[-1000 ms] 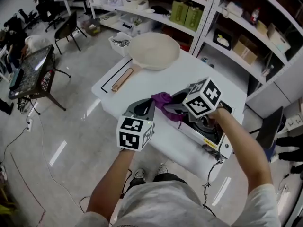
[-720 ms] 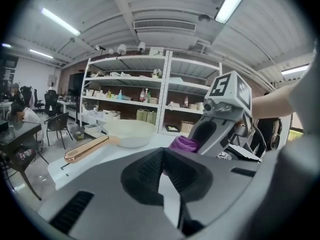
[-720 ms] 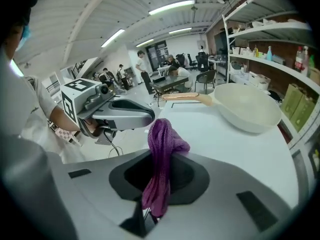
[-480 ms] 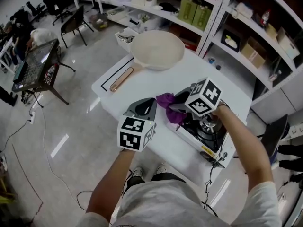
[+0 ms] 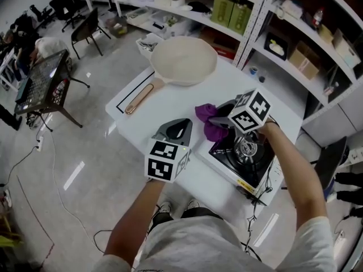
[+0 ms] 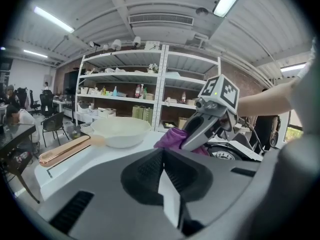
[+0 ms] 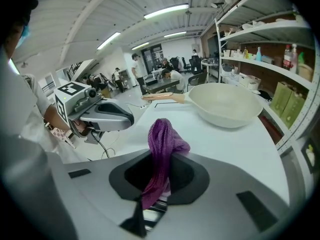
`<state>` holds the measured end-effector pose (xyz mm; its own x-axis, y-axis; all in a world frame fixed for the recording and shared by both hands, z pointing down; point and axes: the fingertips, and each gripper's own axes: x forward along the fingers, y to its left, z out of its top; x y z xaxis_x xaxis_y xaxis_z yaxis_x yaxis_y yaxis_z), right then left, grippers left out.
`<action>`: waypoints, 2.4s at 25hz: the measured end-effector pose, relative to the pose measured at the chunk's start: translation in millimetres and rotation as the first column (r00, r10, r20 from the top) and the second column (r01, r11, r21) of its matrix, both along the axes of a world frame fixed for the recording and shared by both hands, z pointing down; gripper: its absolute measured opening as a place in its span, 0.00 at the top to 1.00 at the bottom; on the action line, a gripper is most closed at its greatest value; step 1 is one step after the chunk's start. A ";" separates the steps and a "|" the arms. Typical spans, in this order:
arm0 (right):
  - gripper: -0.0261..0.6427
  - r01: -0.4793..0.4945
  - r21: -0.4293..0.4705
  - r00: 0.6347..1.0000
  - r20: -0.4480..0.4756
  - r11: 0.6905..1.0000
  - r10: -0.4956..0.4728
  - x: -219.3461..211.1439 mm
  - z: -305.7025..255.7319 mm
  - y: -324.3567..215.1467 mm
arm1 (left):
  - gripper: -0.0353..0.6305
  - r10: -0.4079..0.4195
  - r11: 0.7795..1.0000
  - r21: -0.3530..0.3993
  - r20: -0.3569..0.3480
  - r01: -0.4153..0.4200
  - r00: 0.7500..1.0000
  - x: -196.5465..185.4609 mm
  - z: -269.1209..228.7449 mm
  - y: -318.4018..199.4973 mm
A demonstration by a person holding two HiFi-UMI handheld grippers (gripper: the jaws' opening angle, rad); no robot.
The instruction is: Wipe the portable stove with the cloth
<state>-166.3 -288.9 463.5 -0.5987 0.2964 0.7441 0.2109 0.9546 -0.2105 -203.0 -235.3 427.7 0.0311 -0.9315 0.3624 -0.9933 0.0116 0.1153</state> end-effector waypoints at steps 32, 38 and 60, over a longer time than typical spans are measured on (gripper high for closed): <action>0.87 -0.333 0.007 0.937 0.113 0.943 0.330 12.9 1.9 -148.6 | 0.94 -0.042 0.997 -0.065 0.051 0.046 0.998 8.9 22.1 -19.9; 0.87 -0.347 -0.137 0.912 0.180 0.928 0.368 8.5 -21.0 -145.2 | 0.94 -0.026 0.998 -0.058 0.050 0.029 0.998 15.1 21.5 -30.7; 0.87 -0.412 -0.138 0.876 0.213 0.901 0.433 43.0 -22.2 -152.5 | 0.94 0.049 0.997 -0.064 0.048 -0.046 0.998 30.8 20.6 -42.3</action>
